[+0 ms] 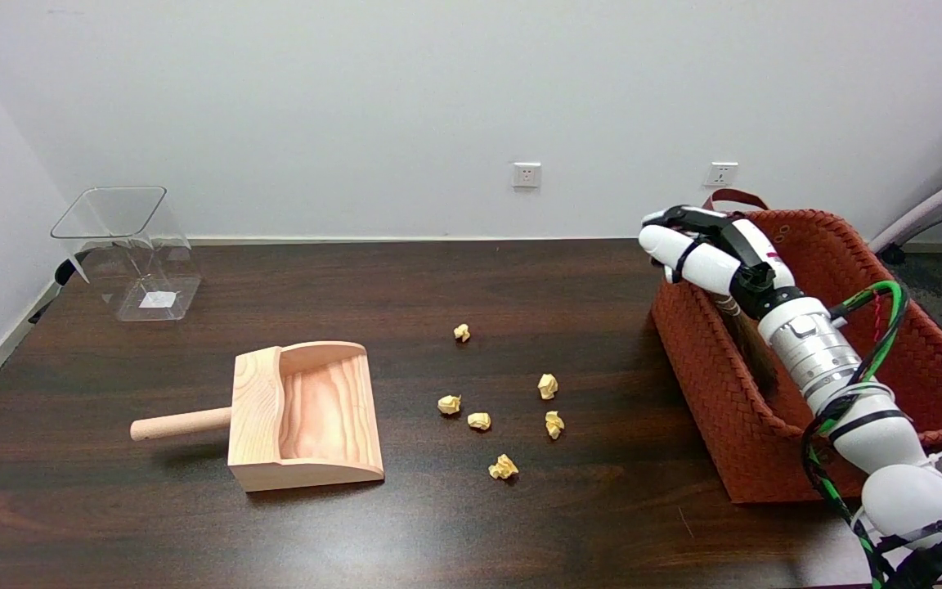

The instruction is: Pick up the broom.

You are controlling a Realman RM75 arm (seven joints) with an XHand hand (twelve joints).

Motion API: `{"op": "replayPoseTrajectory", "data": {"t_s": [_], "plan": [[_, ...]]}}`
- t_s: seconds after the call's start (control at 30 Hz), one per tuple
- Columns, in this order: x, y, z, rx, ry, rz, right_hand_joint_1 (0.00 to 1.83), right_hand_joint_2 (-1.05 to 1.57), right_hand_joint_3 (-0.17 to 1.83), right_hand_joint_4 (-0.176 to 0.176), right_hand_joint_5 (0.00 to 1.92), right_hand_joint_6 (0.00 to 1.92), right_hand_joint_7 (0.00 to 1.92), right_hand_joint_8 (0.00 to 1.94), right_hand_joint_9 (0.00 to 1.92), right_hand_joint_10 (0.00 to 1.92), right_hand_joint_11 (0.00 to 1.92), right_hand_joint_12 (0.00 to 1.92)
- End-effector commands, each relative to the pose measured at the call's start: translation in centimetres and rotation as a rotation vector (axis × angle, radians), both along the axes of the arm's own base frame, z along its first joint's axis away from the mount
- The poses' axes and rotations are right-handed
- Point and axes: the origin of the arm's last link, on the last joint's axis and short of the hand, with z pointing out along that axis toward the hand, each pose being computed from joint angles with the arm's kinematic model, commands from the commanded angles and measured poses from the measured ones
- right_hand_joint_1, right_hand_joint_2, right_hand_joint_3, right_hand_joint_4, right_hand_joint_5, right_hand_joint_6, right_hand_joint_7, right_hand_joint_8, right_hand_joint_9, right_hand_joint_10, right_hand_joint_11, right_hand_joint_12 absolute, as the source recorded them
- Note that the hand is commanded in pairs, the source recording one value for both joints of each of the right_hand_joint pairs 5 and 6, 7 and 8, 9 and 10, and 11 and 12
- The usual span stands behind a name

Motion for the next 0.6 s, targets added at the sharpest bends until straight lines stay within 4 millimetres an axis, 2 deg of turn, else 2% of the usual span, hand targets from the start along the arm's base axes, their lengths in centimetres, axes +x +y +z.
{"op": "replayPoseTrajectory", "data": {"t_s": [0.03,0.23,0.4,0.47,0.6], "plan": [[0.5,0.7,0.8,-0.055,0.117,-0.007,0.66,0.94,-0.1,0.0,1.04,1.04,1.46,1.46,1.04,1.04,1.04,1.04],[0.4,1.8,1.6,-0.136,0.213,0.005,0.66,0.93,-0.15,0.0,1.28,1.28,1.56,1.56,1.28,1.28,1.28,1.28],[1.1,2.4,1.6,-0.244,0.288,0.088,0.69,0.98,-0.17,0.0,1.74,1.74,1.9,1.9,1.74,1.74,1.74,1.74],[1.3,2.7,1.5,-0.285,0.317,0.121,0.7,0.96,-0.17,0.0,1.88,1.88,1.92,1.92,1.88,1.88,1.88,1.88],[1.5,3.0,1.7,-0.334,0.321,0.155,0.76,0.88,-0.17,0.0,1.92,1.92,1.92,1.92,1.92,1.92,1.92,1.92]]}}
